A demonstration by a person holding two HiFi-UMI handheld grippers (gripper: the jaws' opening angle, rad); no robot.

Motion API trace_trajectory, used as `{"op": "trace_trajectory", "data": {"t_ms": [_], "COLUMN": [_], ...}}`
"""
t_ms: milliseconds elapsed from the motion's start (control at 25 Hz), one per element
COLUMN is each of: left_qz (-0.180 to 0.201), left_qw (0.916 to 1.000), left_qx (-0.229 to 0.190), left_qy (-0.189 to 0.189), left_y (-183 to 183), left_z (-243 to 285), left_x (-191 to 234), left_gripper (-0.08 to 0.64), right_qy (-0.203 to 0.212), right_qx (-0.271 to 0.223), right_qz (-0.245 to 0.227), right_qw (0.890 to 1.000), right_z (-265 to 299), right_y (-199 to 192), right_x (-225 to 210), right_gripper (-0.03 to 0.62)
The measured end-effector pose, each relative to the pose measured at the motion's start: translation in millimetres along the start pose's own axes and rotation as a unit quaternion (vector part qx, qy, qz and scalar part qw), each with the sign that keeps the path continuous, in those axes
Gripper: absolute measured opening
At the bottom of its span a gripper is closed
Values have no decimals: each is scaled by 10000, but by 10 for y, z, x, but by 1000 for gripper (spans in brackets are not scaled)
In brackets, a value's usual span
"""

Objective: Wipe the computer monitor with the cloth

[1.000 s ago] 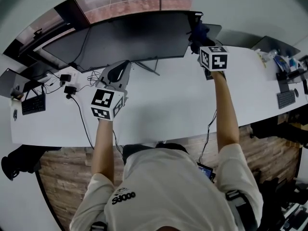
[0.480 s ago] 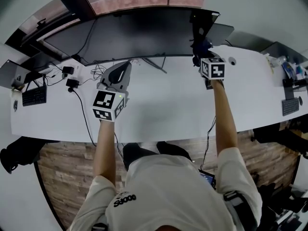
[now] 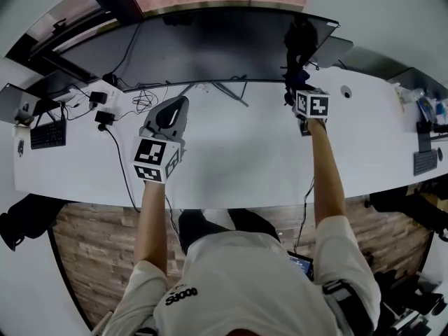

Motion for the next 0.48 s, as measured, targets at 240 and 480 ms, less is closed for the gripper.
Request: {"op": "trace_trajectory", "data": {"t_ms": [240,480], "left_qz": [-168,-297], "left_qw": [9997,9991], "left_qx": [188,259], "left_qy": [72,148], "left_y": [-262,-419], "left_z": [-4,-164], "left_x": [148,334], "left_gripper": [12,12], "right_qy": [560,647], "right_qx": [166,85], "right_qz": [1441,1624], "right_qw": [9878,9846], "right_z": [273,388], "right_y": [-292,-329], "right_x": [138,417], "right_gripper": [58,57]}}
Point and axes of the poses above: the fingertips, and each gripper's own axes: z forward along the fingers, x to its left, y out of its top, the point moved 1 cm from there along -z, backward along the fingers, and after that the axes turned 4 degrees about -y, right-handed, at the moved point
